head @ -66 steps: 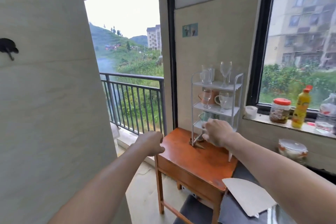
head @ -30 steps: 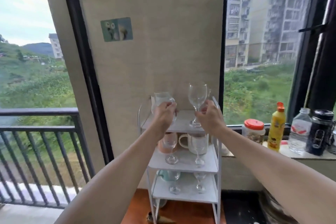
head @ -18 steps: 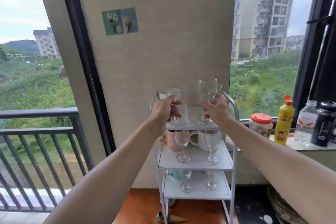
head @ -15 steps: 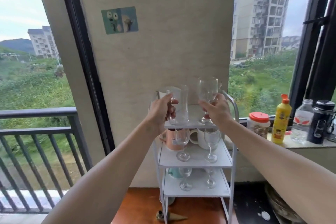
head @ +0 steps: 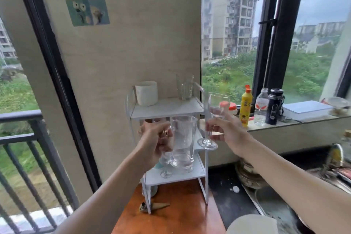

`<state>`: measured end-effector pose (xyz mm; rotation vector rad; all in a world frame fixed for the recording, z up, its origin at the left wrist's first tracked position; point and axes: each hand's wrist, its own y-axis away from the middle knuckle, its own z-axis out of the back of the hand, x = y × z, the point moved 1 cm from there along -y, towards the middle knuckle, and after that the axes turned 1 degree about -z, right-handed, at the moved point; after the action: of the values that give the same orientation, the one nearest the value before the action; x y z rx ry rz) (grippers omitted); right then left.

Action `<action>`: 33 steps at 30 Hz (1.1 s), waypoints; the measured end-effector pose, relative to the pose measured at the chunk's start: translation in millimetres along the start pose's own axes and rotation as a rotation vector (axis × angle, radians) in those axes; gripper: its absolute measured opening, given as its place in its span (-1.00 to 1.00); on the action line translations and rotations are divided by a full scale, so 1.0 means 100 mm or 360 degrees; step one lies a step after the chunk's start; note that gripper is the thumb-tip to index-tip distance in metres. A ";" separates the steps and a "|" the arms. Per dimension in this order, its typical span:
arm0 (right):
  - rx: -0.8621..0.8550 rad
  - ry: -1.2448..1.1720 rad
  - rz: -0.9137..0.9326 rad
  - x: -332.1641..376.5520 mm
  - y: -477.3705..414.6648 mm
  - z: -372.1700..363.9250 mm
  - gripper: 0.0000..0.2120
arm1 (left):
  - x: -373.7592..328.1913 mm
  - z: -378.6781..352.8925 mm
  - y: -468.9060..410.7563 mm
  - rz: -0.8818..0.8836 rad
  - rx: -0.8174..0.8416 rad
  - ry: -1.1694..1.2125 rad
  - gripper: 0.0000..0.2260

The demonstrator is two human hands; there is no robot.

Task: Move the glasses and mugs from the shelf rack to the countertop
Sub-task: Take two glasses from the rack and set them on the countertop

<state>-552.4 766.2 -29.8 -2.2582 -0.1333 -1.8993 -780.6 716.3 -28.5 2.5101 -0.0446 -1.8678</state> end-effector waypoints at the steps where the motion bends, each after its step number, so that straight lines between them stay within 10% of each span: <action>1: -0.0022 -0.0008 -0.0025 -0.04 0.16 0.16 -0.50 | 0.16 -0.11 0.05 0.0036 0.0049 -0.0021 -0.75; 33: -0.2268 0.0044 -0.0355 -0.34 6.14 5.63 -0.57 | 3.94 -6.99 2.18 0.1230 0.1988 -0.0320 -0.72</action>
<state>101.5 280.0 -207.1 -2.9668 1.4703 -2.5317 -1.5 482.0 -198.8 2.0051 -2.3701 -1.8852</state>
